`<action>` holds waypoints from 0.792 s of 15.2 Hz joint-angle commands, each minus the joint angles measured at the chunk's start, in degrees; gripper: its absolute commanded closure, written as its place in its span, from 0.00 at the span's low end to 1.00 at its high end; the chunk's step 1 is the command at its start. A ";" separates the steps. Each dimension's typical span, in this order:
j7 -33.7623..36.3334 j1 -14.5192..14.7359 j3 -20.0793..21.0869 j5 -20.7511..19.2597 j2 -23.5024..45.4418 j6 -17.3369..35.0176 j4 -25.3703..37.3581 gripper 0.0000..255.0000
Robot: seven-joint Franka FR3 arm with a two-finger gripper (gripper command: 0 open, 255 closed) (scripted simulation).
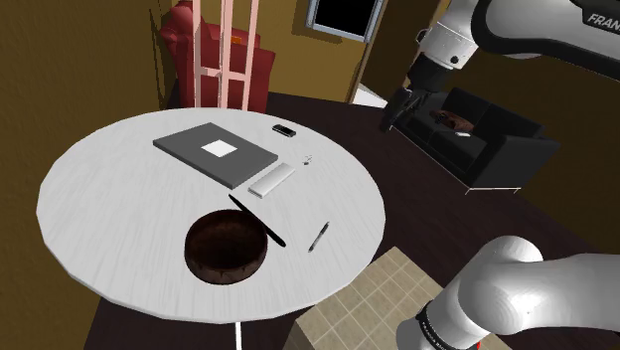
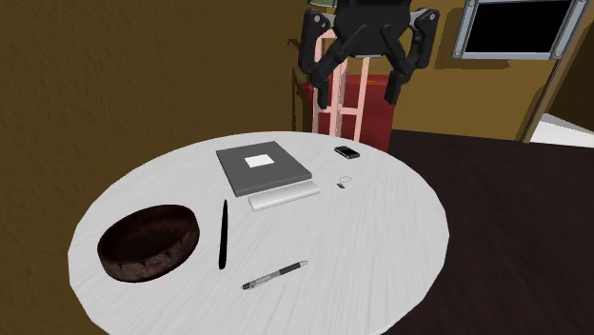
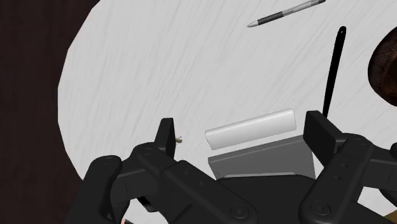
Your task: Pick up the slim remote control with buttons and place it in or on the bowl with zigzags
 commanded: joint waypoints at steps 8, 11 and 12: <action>17.69 -3.23 8.30 2.75 9.92 8.69 -1.13 0.00; 25.29 -4.71 11.54 3.10 15.45 12.14 -0.12 0.00; 27.84 -5.23 12.57 3.07 17.42 13.22 0.40 0.00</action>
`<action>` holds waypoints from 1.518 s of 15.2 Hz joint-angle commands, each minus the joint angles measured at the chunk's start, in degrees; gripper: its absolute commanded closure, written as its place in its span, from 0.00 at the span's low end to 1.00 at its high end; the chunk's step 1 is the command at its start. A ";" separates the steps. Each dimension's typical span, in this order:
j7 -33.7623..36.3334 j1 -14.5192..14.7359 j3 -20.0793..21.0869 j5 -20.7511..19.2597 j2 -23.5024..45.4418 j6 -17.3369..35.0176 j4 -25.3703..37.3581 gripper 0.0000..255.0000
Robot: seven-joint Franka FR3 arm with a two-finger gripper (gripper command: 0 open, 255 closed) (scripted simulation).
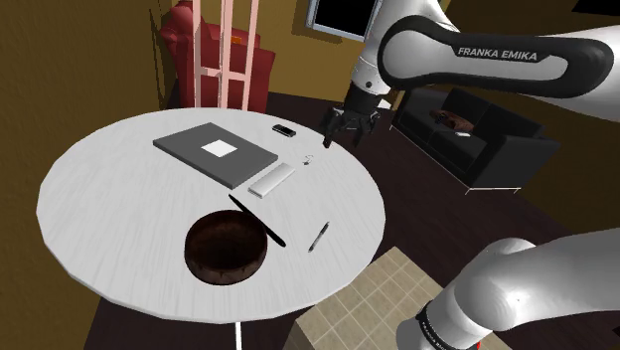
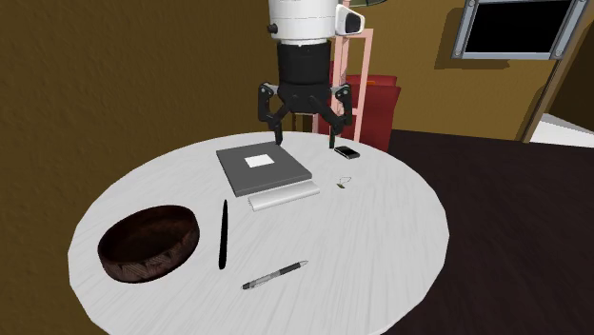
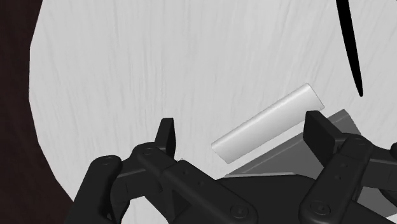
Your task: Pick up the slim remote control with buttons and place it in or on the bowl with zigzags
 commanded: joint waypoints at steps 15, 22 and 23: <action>41.31 -4.60 8.71 -9.01 36.85 11.16 17.87 0.00; 51.83 -2.93 6.56 -12.17 49.06 13.07 25.82 0.00; 51.94 -2.89 6.48 -12.33 49.40 13.72 25.49 0.00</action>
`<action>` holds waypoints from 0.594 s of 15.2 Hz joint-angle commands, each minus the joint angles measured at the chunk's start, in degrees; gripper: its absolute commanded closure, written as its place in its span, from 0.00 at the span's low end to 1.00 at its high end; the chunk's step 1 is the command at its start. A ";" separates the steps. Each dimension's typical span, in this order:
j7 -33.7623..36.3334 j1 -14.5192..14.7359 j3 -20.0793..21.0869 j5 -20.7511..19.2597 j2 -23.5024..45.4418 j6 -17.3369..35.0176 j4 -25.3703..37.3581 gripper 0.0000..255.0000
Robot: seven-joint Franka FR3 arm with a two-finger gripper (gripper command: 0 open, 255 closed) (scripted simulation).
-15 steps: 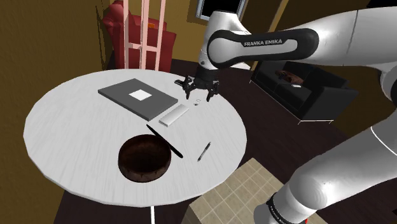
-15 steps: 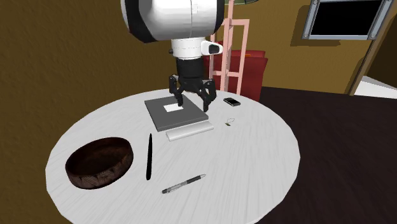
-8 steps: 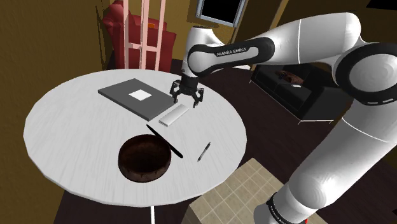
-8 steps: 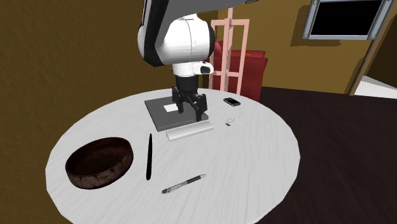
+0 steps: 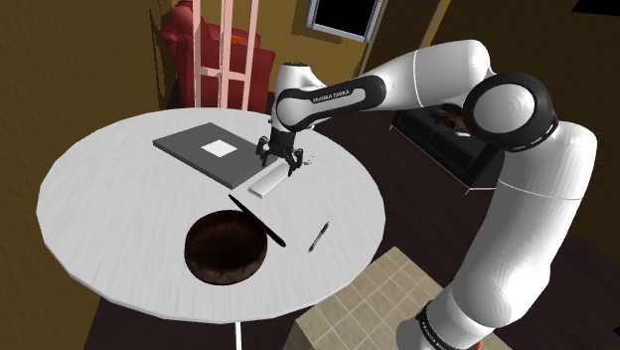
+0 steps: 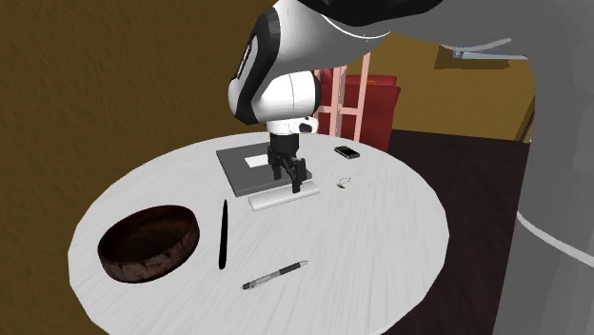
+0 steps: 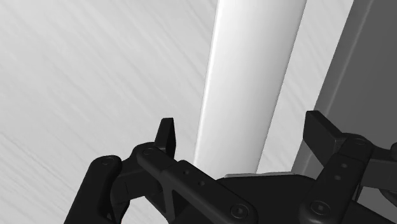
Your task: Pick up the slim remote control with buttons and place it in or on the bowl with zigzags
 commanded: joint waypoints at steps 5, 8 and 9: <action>1.03 0.42 -0.50 -1.13 2.60 3.41 -0.98 0.00; 1.03 0.42 -0.50 -1.13 2.61 3.40 -0.97 0.00; 1.03 0.42 -0.50 -1.13 2.61 3.40 -0.97 0.00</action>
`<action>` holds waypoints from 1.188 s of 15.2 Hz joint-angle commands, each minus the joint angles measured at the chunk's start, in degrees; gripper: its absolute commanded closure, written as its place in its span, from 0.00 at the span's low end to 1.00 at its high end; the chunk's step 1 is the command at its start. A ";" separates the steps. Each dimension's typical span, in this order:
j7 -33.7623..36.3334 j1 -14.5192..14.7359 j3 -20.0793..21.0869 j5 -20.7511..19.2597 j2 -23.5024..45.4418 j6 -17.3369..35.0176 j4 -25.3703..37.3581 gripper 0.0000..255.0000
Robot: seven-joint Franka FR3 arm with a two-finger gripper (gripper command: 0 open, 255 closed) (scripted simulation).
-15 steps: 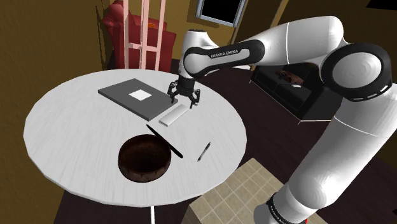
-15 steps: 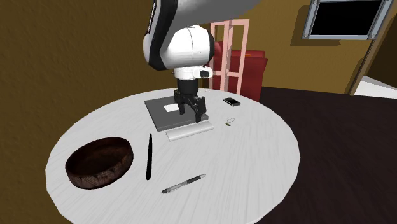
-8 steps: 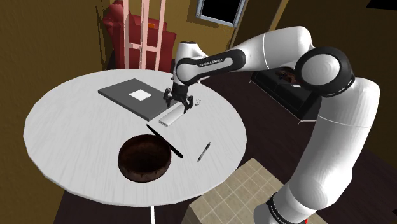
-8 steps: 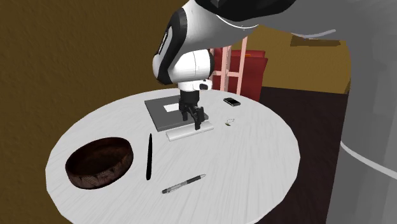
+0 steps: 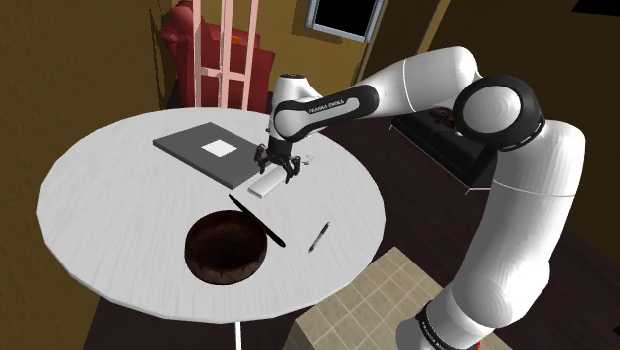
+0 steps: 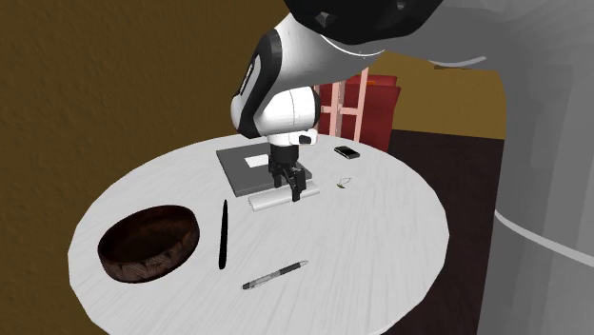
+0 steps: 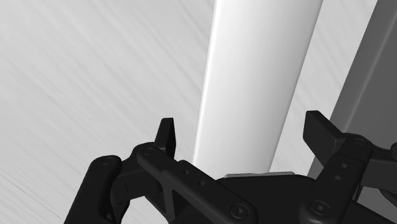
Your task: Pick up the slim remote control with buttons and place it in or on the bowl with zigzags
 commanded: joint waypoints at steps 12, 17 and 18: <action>0.02 0.01 0.00 -0.01 0.02 0.01 0.01 1.00; -0.37 -0.16 0.24 0.54 -1.14 -1.86 0.80 1.00; -0.49 -0.21 0.31 0.72 -1.50 -2.50 1.10 1.00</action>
